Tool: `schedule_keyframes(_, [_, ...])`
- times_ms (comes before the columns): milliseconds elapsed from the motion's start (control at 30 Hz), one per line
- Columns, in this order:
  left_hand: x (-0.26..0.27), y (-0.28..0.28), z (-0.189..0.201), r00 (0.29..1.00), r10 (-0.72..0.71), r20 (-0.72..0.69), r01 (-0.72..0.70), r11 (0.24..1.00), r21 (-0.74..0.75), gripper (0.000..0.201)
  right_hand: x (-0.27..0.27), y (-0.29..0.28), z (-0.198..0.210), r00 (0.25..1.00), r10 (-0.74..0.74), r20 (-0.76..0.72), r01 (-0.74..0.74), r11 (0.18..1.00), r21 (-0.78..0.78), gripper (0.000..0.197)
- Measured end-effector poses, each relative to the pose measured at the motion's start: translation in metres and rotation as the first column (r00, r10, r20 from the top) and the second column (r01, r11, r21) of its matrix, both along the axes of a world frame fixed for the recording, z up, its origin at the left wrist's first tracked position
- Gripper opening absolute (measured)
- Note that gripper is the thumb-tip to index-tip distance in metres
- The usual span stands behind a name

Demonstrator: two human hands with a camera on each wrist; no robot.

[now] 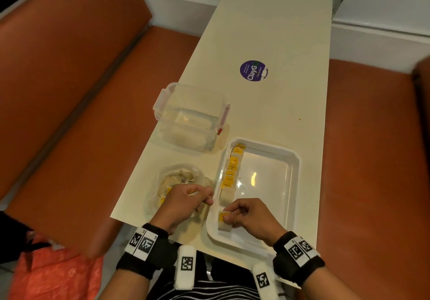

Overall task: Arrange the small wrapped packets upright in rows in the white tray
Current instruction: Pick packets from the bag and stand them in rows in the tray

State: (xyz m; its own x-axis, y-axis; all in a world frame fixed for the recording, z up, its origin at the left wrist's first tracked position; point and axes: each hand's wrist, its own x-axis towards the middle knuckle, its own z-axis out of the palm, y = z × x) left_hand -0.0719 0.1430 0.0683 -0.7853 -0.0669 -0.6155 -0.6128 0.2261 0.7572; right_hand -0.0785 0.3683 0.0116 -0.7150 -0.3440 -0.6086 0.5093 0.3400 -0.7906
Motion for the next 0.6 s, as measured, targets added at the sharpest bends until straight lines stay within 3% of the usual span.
schedule_keyframes(267, [0.002, -0.009, 0.007, 0.968, 0.231, 0.103, -0.245, 0.956, 0.163, 0.039, -0.004, -0.022, -0.030, 0.983, -0.143, -0.118, 0.165, 0.966, 0.200, 0.011])
schedule_keyframes(400, [0.004, -0.010, 0.007, 0.962, 0.252, 0.100, -0.267, 0.947, 0.180, 0.040, -0.008, -0.026, -0.037, 0.958, -0.229, -0.175, 0.266, 0.936, 0.232, 0.012])
schedule_keyframes(600, [0.008, -0.012, 0.007, 0.959, 0.256, 0.121, -0.274, 0.946, 0.176, 0.042, -0.009, -0.030, -0.039, 0.962, -0.181, -0.205, 0.241, 0.915, 0.323, 0.014])
